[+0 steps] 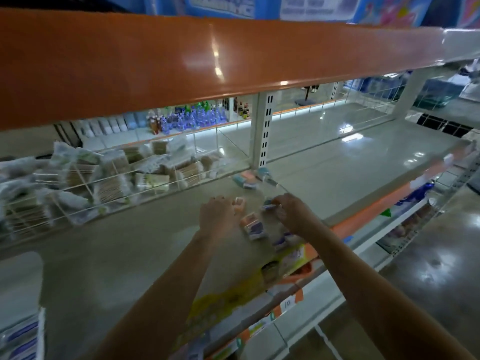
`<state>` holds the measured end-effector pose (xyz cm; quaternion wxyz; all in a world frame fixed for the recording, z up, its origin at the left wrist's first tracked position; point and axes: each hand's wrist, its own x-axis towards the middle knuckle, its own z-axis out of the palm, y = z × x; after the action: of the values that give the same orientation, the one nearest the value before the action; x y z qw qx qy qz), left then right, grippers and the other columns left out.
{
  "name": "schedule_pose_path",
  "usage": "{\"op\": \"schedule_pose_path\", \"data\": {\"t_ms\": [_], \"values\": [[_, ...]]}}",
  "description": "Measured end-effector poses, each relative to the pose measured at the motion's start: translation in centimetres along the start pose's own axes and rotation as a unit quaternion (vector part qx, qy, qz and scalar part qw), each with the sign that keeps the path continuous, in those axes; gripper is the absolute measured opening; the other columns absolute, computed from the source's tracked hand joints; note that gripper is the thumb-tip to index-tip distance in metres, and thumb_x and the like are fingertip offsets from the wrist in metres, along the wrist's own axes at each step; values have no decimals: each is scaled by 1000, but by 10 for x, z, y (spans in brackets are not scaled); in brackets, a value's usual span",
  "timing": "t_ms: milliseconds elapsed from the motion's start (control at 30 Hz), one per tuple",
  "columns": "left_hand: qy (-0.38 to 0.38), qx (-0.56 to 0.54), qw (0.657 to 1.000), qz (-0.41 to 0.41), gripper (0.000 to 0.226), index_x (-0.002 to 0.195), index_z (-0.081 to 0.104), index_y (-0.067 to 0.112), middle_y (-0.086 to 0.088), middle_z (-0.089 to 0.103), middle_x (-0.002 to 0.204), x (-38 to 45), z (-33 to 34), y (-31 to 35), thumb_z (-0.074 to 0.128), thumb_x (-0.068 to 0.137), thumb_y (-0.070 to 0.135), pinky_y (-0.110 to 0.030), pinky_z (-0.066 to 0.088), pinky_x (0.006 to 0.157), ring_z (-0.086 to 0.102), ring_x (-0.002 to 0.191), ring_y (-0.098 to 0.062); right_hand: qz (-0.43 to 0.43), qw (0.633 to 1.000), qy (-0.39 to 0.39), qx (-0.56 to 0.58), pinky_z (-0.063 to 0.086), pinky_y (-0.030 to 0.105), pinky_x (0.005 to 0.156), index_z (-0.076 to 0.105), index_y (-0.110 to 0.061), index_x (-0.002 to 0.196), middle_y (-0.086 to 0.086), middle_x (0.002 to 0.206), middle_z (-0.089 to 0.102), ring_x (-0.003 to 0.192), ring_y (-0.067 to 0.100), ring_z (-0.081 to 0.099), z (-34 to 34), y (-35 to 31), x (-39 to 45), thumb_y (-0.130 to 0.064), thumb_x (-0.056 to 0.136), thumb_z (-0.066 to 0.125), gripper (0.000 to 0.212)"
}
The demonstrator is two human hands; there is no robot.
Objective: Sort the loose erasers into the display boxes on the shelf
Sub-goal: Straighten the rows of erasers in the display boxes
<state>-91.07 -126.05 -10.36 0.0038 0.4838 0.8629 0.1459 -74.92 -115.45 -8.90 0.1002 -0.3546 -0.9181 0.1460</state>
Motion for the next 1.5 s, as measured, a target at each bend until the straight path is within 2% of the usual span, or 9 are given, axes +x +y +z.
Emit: {"op": "schedule_pose_path", "data": {"t_ms": [100,300,600,800,933,1100,1267,1367,1500], "values": [[-5,-3,1000,-19,39,116,58,19,-5,59,114,7,8,9,49,90,47,-36,43,85,54,106,-24,-3,1000,-3,13,43,31,89,60,-12,118,10,120,52,109,28,53,5,5,12,-11,87,55,31],[26,-26,998,-44,33,111,58,20,-4,60,108,16,11,15,52,89,44,-30,39,76,55,101,-21,-19,1000,4,13,44,32,96,59,-13,118,4,121,50,111,21,51,11,15,17,-20,91,54,29],[-10,-57,996,-63,32,111,59,21,-2,63,107,25,4,16,61,86,41,-27,39,72,57,98,-19,-45,998,11,39,41,25,88,58,-14,114,3,114,56,106,17,52,10,22,13,-22,90,56,25],[13,-173,983,-63,26,113,63,18,-2,66,97,12,-8,11,50,93,27,-24,36,59,54,78,-15,-52,993,33,98,46,27,84,59,-15,109,1,108,61,99,17,56,7,24,5,-26,89,59,23],[9,-295,955,-37,25,115,62,23,5,61,85,-5,-21,10,45,96,22,-21,38,58,55,71,-11,-79,985,78,135,43,18,76,62,-14,105,-1,102,63,88,8,55,-2,17,-3,-21,87,63,20],[17,-409,912,-3,27,96,61,36,9,60,74,-31,-30,10,46,97,14,-18,41,58,51,58,3,-98,972,118,177,38,7,66,62,-17,103,-10,95,58,75,-3,50,-13,5,-20,-17,85,65,18],[-7,-476,879,-16,22,96,61,34,4,66,85,-54,-38,11,50,96,15,-17,45,61,58,70,0,-104,969,112,194,48,20,74,62,-18,104,-8,99,60,89,5,55,-18,-7,-37,-19,86,63,18],[-27,-476,879,-15,23,98,60,38,8,67,93,-65,-39,7,66,86,20,-18,47,68,60,80,-3,-108,970,104,193,45,13,72,62,-19,104,-12,98,57,87,2,54,-18,-13,-46,-19,86,63,18],[1,-460,888,-23,29,98,59,36,4,67,98,-85,-45,-5,69,83,13,-15,46,73,61,88,-7,-130,970,90,186,42,9,69,64,-20,105,-10,97,60,83,-1,53,-12,-23,-52,-16,85,66,21]]}}
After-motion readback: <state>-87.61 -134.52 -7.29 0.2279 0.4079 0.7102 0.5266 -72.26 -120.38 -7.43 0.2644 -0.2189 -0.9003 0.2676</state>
